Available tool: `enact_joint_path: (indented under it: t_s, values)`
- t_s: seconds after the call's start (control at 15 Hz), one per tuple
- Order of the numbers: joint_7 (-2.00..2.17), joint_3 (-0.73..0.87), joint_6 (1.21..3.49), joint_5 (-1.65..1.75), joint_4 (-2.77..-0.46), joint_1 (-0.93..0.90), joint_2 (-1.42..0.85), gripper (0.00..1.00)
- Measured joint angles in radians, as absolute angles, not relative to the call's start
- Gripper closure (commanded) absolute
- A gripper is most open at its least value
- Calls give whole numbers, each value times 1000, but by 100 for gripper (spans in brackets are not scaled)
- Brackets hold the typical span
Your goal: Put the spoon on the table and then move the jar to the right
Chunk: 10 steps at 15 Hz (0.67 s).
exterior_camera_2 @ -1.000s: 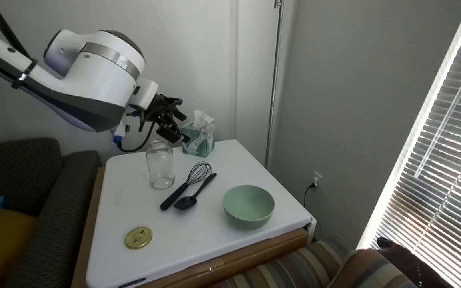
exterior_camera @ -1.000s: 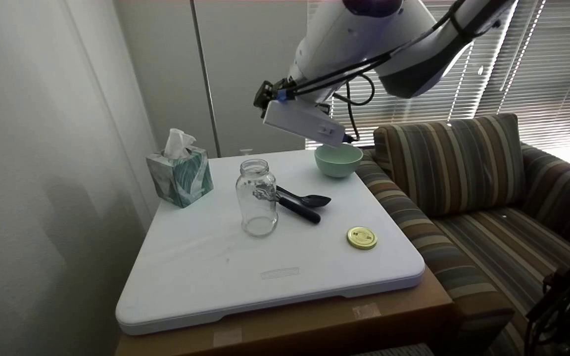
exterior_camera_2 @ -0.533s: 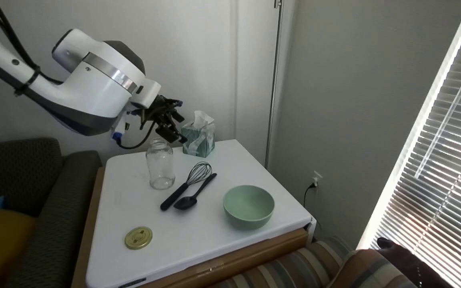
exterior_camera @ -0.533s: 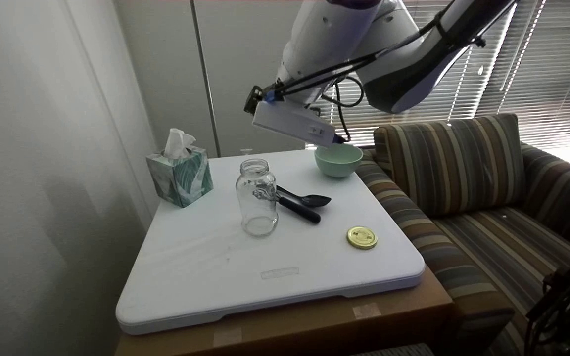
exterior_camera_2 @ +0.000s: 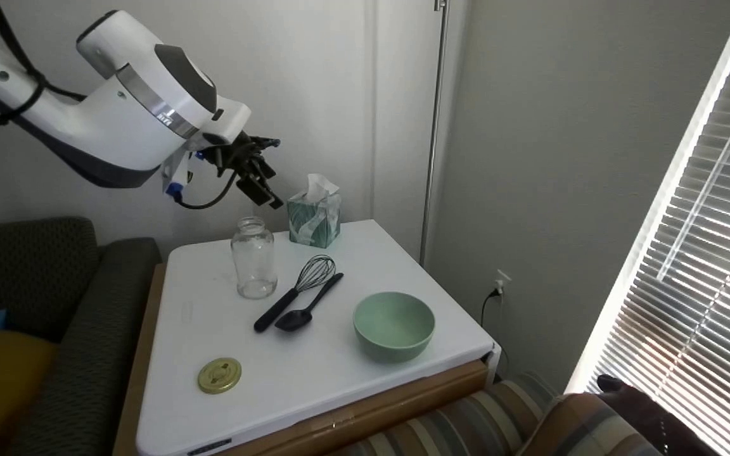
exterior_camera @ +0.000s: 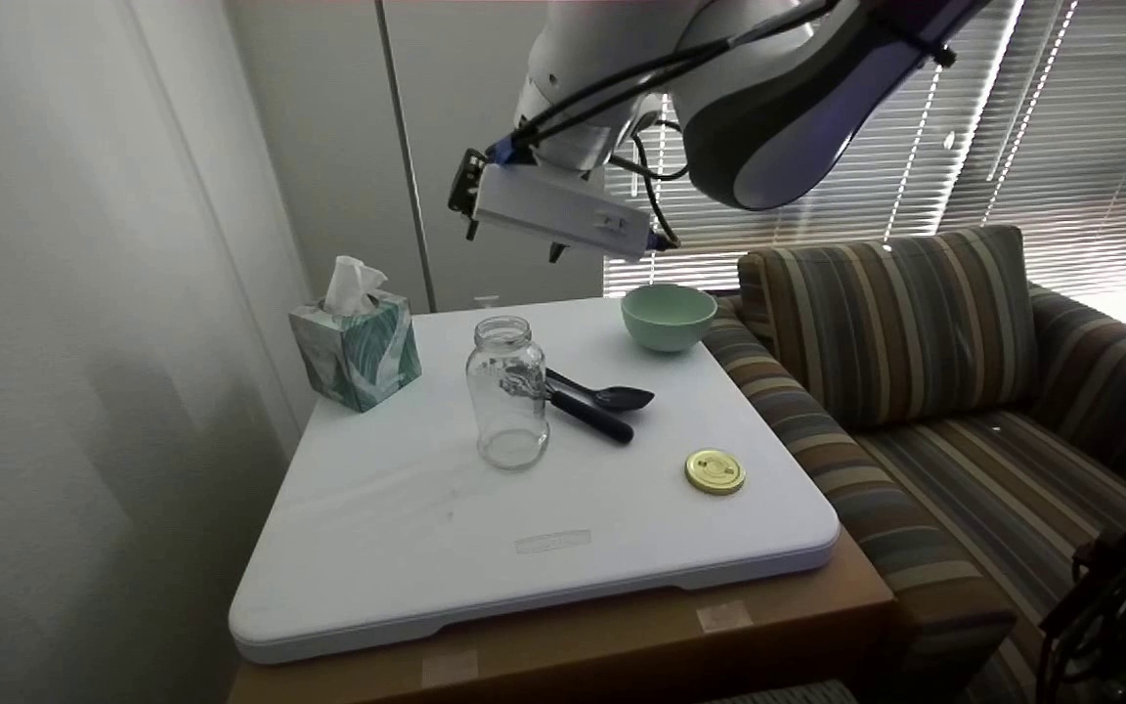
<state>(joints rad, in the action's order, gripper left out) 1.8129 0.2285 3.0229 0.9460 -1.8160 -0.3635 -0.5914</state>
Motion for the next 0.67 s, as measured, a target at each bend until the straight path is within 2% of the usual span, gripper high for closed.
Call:
enact_joint_path:
  t_s: [0.67]
  values:
    - [1704, 69, 2921, 774, -1810, -274, -592, 0]
